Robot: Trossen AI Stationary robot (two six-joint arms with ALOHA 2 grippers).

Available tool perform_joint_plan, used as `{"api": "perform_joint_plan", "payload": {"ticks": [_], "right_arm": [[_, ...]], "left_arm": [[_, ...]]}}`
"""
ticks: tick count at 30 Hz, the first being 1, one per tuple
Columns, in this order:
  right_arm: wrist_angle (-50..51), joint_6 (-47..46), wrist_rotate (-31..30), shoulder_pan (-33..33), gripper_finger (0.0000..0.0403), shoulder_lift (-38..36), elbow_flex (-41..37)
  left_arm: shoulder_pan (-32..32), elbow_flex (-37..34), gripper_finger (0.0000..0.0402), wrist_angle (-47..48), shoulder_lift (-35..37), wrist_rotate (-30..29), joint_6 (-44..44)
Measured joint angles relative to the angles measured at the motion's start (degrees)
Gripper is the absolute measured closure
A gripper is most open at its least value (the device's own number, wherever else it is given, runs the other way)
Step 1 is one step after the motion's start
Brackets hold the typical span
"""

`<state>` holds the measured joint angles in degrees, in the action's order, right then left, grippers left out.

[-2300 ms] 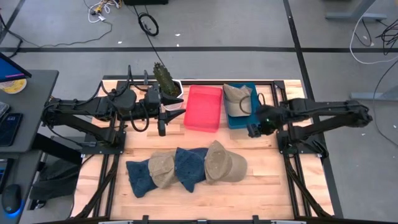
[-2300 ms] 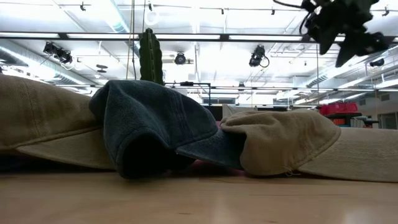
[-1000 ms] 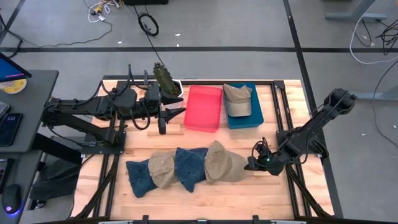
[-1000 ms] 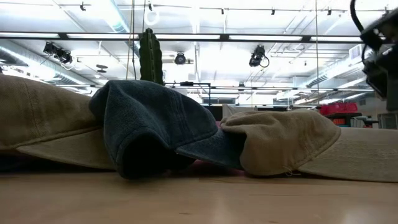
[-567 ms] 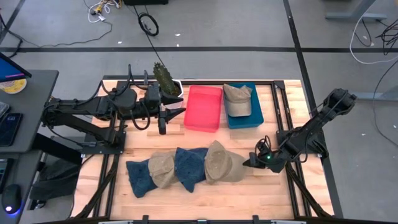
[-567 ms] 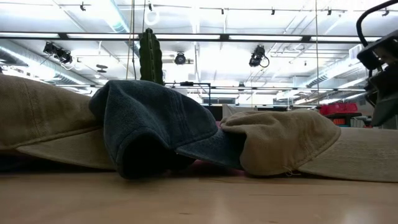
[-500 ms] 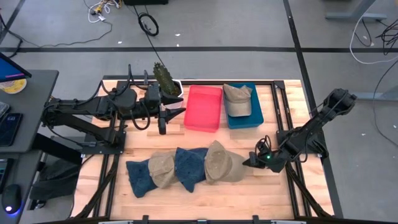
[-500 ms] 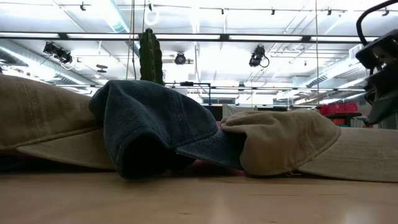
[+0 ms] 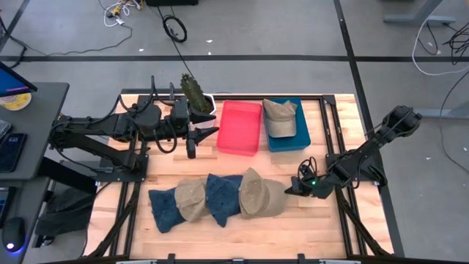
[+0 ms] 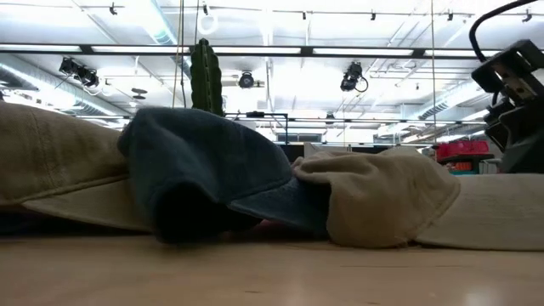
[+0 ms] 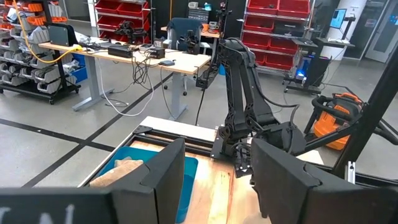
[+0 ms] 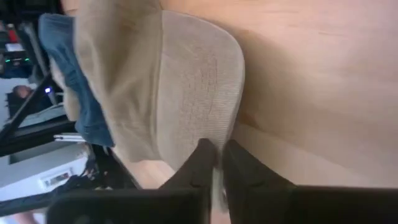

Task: Pick & Place hat
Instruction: Put the right brown cap into the blue bin

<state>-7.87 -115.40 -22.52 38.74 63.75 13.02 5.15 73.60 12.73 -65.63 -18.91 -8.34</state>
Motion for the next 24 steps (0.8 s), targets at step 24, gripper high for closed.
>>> {"api": "perform_joint_plan", "payload": {"ticks": [24], "right_arm": [[-9.09, 15.35, 1.10, 0.64, 0.0402, -13.04, 5.37]], "left_arm": [[0.00, 0.00, 0.0214, 0.07, 0.00, -0.01, 0.17]]}}
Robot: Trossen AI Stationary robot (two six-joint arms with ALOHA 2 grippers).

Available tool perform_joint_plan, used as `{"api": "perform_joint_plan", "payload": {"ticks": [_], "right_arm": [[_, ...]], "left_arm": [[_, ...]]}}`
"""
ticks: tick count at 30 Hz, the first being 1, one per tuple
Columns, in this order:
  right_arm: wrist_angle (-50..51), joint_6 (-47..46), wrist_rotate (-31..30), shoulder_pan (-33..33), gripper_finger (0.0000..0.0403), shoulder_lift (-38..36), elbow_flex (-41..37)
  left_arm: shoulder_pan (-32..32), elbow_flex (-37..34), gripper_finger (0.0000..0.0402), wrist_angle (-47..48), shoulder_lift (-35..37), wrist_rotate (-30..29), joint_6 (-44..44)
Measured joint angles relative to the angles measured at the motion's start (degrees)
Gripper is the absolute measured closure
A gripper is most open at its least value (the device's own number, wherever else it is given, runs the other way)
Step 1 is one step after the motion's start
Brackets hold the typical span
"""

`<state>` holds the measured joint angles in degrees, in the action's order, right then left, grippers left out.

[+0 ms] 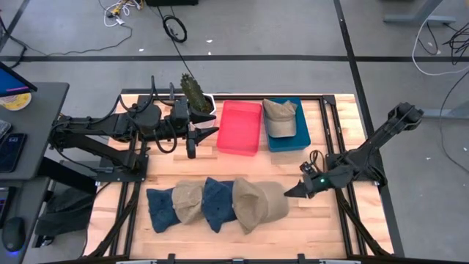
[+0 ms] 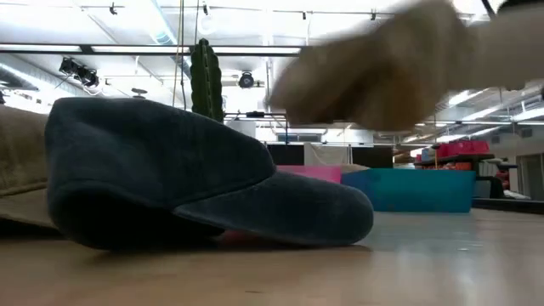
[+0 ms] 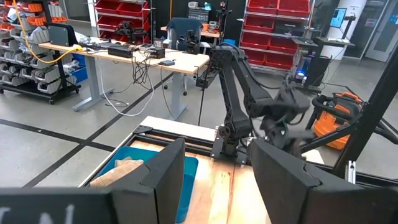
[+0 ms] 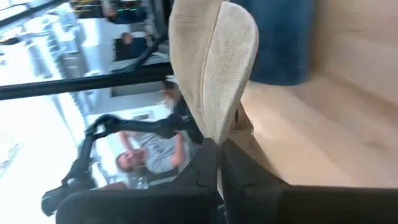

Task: Pick & Place hat
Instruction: Put the right brown cap into the blue bin

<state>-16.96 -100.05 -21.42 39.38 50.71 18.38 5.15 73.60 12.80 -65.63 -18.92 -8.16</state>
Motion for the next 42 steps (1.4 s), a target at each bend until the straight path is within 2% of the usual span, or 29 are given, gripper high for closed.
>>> {"api": "perform_joint_plan", "payload": {"ticks": [6, 12, 16, 19, 26, 27, 30, 34, 37, 42], "right_arm": [[0.38, 5.47, -2.83, 0.00, 0.0403, -4.79, 3.26], [0.17, 9.99, -11.65, 0.00, 0.0403, -9.55, 4.71], [-1.76, 7.79, -28.17, 0.69, 0.0403, -12.34, 4.74], [-4.28, 9.86, -39.12, 2.16, 0.0403, -13.66, 4.78], [-7.45, 11.30, -66.95, 7.88, 0.0403, -12.77, 4.80], [-7.89, 11.66, -68.61, 8.67, 0.0403, -12.48, 4.80], [-11.01, 14.70, -68.55, 8.89, 0.0403, -11.66, 4.80], [-22.59, 22.99, -68.67, 7.44, 0.0403, -8.24, 5.32], [-30.15, 33.35, -68.71, 7.43, 0.0403, -5.97, 8.78], [-32.14, 44.55, -68.65, 6.60, 0.0403, -4.33, 17.51]], "left_arm": [[0.00, 0.00, 0.0214, 0.00, 0.00, 0.00, -0.02], [0.01, 0.00, 0.0214, 0.00, 0.00, 0.00, -0.02], [0.00, 0.00, 0.0214, 0.02, 0.00, 0.01, -0.08], [0.00, 0.00, 0.0214, 0.07, 0.00, 0.00, -0.12], [0.02, 0.00, 0.0214, 0.27, 0.00, 0.00, -0.06], [0.02, 0.00, 0.0214, 0.35, 0.00, 0.02, 0.00], [0.01, 0.00, 0.0214, 0.37, 0.00, 0.00, 1.73], [-0.32, 0.00, 0.0214, 0.36, 0.00, 0.02, 2.86], [-0.90, 0.00, 0.0214, 0.37, 0.00, 0.02, 2.86], [-2.12, 0.00, 0.0214, 0.35, 0.00, 0.02, 3.35]]}}
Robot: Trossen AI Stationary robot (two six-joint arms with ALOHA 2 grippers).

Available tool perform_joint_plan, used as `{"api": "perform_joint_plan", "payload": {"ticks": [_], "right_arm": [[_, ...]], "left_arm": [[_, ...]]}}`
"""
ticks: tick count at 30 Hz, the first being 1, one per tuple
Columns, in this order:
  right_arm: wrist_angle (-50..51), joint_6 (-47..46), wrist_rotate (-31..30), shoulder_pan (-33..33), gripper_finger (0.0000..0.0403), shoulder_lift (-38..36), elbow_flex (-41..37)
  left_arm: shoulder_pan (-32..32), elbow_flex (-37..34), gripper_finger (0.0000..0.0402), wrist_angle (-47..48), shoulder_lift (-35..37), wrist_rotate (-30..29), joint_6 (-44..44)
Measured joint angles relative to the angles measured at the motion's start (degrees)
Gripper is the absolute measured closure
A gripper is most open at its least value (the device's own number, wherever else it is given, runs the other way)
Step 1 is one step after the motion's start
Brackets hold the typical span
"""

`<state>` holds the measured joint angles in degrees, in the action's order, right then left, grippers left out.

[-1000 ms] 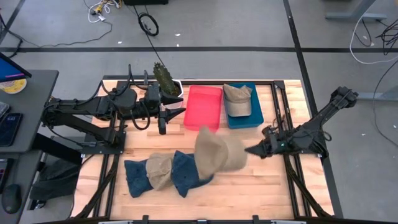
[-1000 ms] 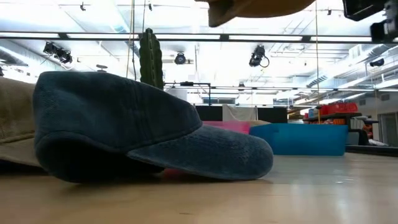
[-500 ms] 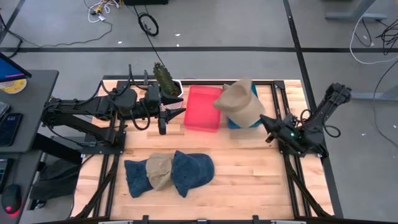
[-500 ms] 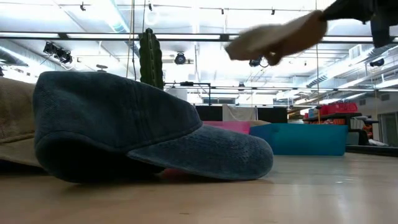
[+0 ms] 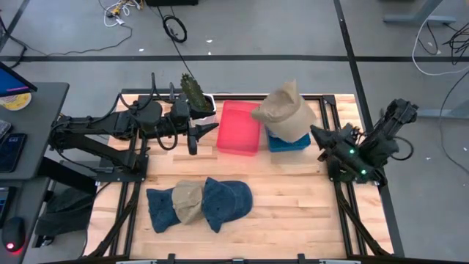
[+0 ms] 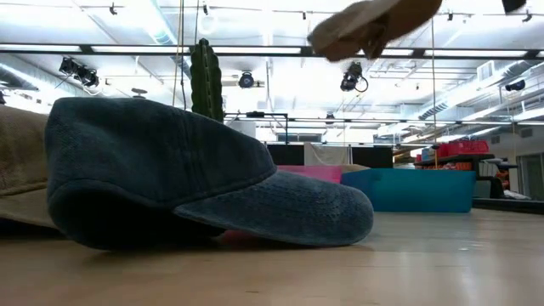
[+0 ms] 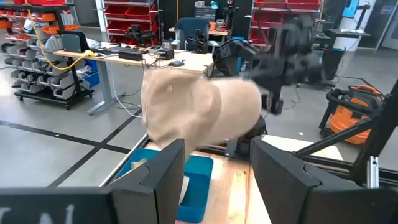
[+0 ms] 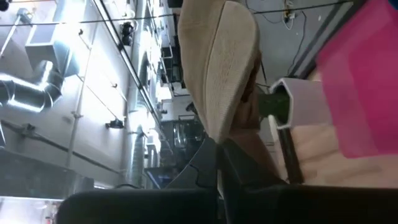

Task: Pick & Place hat
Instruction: Put the right brown cap into the blue bin

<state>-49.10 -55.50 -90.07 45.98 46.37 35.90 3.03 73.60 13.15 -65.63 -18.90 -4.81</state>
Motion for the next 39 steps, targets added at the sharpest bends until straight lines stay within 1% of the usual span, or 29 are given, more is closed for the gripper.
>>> {"api": "perform_joint_plan", "payload": {"ticks": [4, 7, 9, 13, 19, 22, 31, 35, 39], "right_arm": [[0.24, 8.60, 0.01, -0.69, 0.0403, 1.34, 7.66], [0.33, 16.15, 0.07, -1.63, 0.0403, 1.81, 11.45], [0.35, 18.96, 0.05, -2.45, 0.0403, 1.56, 12.03], [0.54, 19.37, 0.01, -3.74, 0.0403, 0.98, 11.11], [0.57, 11.61, 0.06, -5.55, 0.0403, -0.62, 6.18], [0.57, 9.21, 0.07, -7.49, 0.0403, -2.16, 2.44], [0.32, -6.65, 0.07, -13.37, 0.0403, -7.13, -10.64], [0.24, -14.49, 0.11, -15.61, 0.0403, -7.83, -16.13], [0.29, -23.58, 0.11, -16.33, 0.0403, -8.13, -20.92]], "left_arm": [[-0.68, 0.00, 0.0214, 0.00, 0.00, 0.00, 0.12], [-0.74, 0.00, 0.0214, 0.02, 0.00, -0.02, 0.12], [-0.72, 0.00, 0.0214, 0.02, 0.00, 0.01, 0.10], [-0.52, 0.00, 0.0214, 0.04, 0.00, 0.02, 0.10], [-0.54, 0.00, 0.0214, 0.81, 0.00, 0.03, -0.36], [-0.54, 0.00, 0.0214, 0.94, 0.00, 0.02, -0.48], [-0.54, 0.00, 0.0214, 0.92, 0.00, 0.04, -0.55], [-0.54, 0.00, 0.0214, 0.92, 0.00, 0.04, -0.55], [-0.54, 0.00, 0.0214, 0.92, 0.00, 0.03, -0.87]]}}
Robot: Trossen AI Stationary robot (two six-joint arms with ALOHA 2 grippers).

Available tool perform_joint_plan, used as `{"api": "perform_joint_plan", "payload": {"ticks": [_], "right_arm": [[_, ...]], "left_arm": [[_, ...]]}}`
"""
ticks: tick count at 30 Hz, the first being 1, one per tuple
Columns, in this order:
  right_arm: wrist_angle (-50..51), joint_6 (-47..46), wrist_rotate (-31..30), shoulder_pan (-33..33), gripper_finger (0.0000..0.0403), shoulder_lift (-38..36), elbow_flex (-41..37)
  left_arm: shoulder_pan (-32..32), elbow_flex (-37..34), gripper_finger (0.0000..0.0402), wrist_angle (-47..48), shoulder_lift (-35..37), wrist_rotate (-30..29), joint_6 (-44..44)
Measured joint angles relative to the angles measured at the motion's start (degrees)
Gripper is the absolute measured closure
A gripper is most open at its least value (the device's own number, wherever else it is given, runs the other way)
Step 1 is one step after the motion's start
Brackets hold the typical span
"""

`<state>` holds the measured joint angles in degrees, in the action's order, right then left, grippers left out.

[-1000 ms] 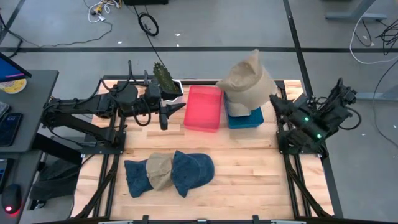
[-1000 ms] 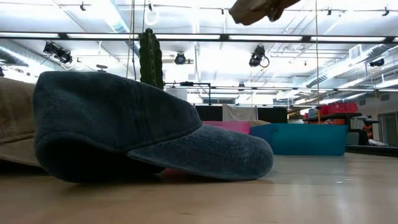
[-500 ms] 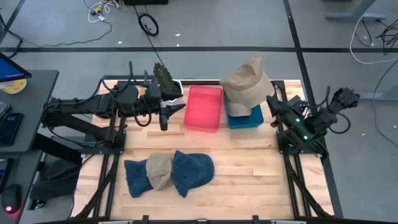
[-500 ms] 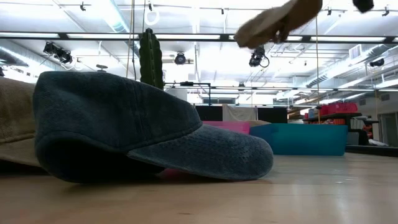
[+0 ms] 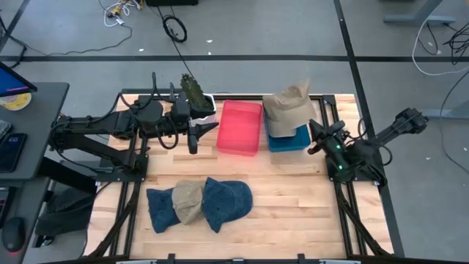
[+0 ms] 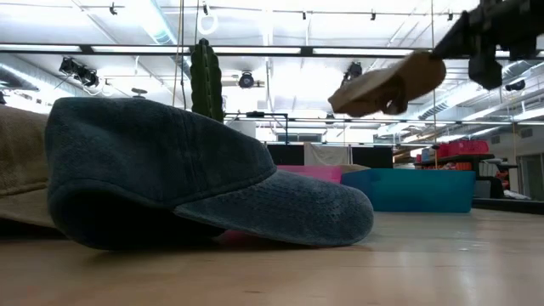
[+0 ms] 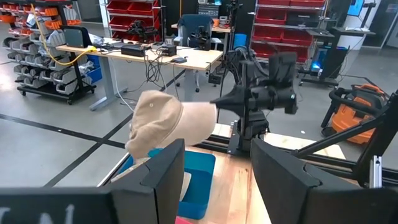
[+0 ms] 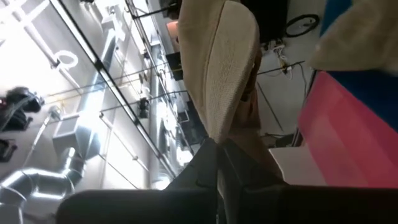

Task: Pick & Place hat
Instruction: Put the right brown cap into the blue bin

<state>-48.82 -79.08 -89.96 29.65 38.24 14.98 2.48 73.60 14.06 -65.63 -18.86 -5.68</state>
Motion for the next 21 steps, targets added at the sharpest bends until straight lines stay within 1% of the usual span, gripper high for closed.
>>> {"api": "perform_joint_plan", "payload": {"ticks": [2, 7, 13, 17, 21], "right_arm": [[0.06, -2.55, -0.01, 0.02, 0.0403, 0.13, -1.47], [0.06, -4.87, 0.08, -0.19, 0.0403, 0.49, -3.88], [0.38, -9.59, 0.06, -2.29, 0.0403, 0.99, -7.86], [0.55, -10.00, 0.01, -4.38, 0.0403, 1.90, -9.63], [3.52, -10.00, 0.03, -5.97, 0.0403, 3.07, -9.74]], "left_arm": [[0.00, 0.00, 0.0214, 0.00, 0.00, 0.00, -0.08], [0.00, 0.00, 0.0214, 0.00, 0.00, 0.01, -0.12], [0.00, 0.00, 0.0214, -0.02, 0.00, 0.00, -0.14], [0.00, 0.00, 0.0214, -0.02, 0.00, 0.01, -0.14], [0.00, 0.00, 0.0214, -0.04, 0.00, 0.00, -0.16]]}}
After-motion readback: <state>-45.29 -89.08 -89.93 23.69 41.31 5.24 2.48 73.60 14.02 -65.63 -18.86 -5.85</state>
